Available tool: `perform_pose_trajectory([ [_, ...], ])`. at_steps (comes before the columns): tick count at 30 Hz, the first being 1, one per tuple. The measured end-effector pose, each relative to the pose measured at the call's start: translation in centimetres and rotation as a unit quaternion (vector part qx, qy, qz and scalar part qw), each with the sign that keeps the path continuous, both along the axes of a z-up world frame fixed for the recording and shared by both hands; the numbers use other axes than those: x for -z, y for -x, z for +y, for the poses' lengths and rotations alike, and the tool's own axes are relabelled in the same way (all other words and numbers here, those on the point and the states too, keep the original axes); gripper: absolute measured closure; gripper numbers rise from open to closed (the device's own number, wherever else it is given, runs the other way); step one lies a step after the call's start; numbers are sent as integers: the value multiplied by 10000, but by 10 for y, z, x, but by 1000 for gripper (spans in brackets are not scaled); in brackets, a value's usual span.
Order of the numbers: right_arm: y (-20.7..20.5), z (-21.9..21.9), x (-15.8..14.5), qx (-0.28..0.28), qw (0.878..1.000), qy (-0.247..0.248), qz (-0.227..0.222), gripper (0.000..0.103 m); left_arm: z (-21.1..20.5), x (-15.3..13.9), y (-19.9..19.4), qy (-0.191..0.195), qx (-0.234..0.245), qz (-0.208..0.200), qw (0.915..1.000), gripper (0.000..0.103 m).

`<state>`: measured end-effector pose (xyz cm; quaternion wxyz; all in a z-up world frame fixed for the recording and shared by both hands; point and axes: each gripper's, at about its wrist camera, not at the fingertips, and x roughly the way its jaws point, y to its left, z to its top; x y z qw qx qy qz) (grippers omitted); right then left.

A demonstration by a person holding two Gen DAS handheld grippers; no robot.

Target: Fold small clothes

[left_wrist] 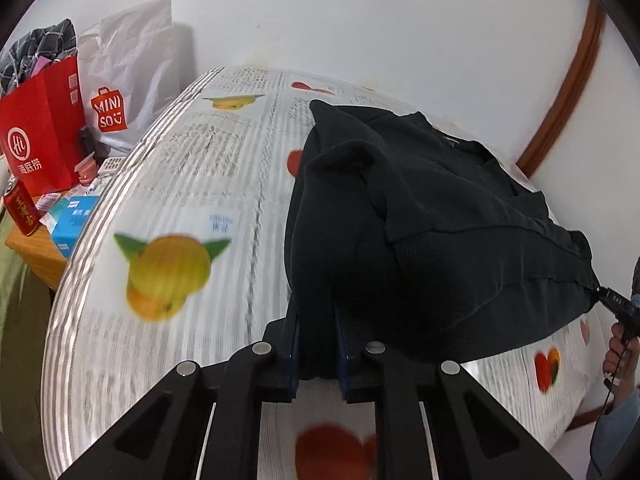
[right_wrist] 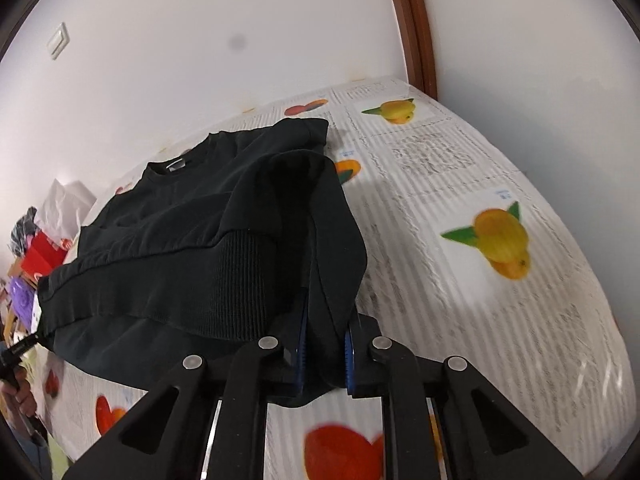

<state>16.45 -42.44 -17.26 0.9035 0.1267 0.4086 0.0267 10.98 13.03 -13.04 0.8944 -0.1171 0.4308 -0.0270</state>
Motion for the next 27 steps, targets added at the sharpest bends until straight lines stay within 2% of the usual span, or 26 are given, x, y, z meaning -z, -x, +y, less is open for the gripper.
perform_pose_trajectory([
  [8,50,-6,-3,28,9996,290,-16,89,-23,0,48,39,120,55,9999,89],
  [11,62,-3,2,38,9985,529,132,86,-32,-2,55,-212,140,47,9997,87],
  [14,70,-2,-11,218,9974,665,151,84,-32,-12,58,-386,8,0,9993,86],
  [16,80,7,-31,346,9955,872,-102,80,-33,-24,62,-420,-50,-149,9990,83],
  [17,84,12,-37,347,9950,916,-177,74,-34,-31,65,-404,-69,-248,9989,76],
  [19,95,29,-53,164,9956,804,-449,67,-38,-42,69,-332,-1,-470,9983,66],
  [22,101,61,-60,-224,9962,524,-662,67,-53,-53,77,-246,224,-687,9971,65],
  [24,101,79,-54,-488,9959,398,-651,69,-64,-53,81,-157,415,-752,9962,65],
  [25,99,88,-47,-601,9955,373,-624,78,-70,-52,82,-115,506,-769,9957,65],
  [26,95,98,-38,-688,9952,406,-570,92,-75,-51,83,-93,577,-781,9952,65],
  [27,90,105,-29,-768,9949,438,-486,96,-80,-49,84,-78,648,-784,9948,65],
])
